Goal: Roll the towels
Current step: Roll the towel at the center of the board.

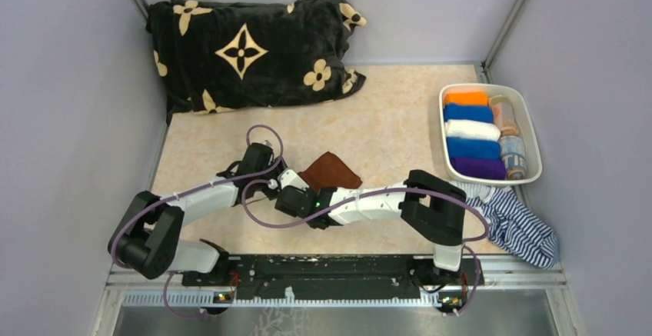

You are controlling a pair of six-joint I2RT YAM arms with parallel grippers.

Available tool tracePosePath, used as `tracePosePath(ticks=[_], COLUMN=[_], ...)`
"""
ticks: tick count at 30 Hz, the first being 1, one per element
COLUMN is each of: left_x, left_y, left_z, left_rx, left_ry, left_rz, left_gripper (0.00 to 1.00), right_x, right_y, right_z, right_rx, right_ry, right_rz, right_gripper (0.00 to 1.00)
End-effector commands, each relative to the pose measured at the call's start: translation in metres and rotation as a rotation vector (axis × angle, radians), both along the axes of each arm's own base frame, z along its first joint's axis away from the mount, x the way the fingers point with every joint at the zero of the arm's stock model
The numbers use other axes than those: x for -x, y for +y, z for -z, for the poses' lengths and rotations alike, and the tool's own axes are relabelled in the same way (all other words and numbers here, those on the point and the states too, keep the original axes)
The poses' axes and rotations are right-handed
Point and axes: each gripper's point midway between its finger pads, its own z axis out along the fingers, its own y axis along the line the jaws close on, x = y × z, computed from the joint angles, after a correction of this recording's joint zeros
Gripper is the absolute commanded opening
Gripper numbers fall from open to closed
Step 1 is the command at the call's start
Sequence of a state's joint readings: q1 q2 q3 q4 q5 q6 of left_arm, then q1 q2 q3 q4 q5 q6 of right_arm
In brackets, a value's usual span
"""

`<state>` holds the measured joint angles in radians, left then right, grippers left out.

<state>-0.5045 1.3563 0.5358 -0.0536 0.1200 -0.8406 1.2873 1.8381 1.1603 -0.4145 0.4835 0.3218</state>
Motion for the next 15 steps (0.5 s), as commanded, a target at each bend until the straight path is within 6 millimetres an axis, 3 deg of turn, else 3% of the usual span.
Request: tracePosePath(ticks=[1, 6, 9, 15], left_x=[0.016, 0.013, 0.018, 0.033], left_y=[0.025, 0.031, 0.035, 0.036], left_z=[0.018, -0.012, -0.024, -0.039], left_rx=[-0.130, -0.109, -0.098, -0.028], left_ry=[0.060, -0.034, -0.052, -0.085], left_rz=[-0.027, -0.058, -0.061, -0.063], left_gripper=[0.59, 0.68, 0.71, 0.76], right_x=[0.018, 0.041, 0.050, 0.055], right_y=[-0.028, -0.006, 0.013, 0.025], right_z=[0.037, 0.033, 0.012, -0.018], right_rx=[0.123, -0.119, -0.345, -0.654], right_ry=[0.117, 0.366, 0.537, 0.835], right_rz=[-0.005, -0.080, -0.141, -0.198], right_gripper=[0.22, 0.08, 0.00, 0.00])
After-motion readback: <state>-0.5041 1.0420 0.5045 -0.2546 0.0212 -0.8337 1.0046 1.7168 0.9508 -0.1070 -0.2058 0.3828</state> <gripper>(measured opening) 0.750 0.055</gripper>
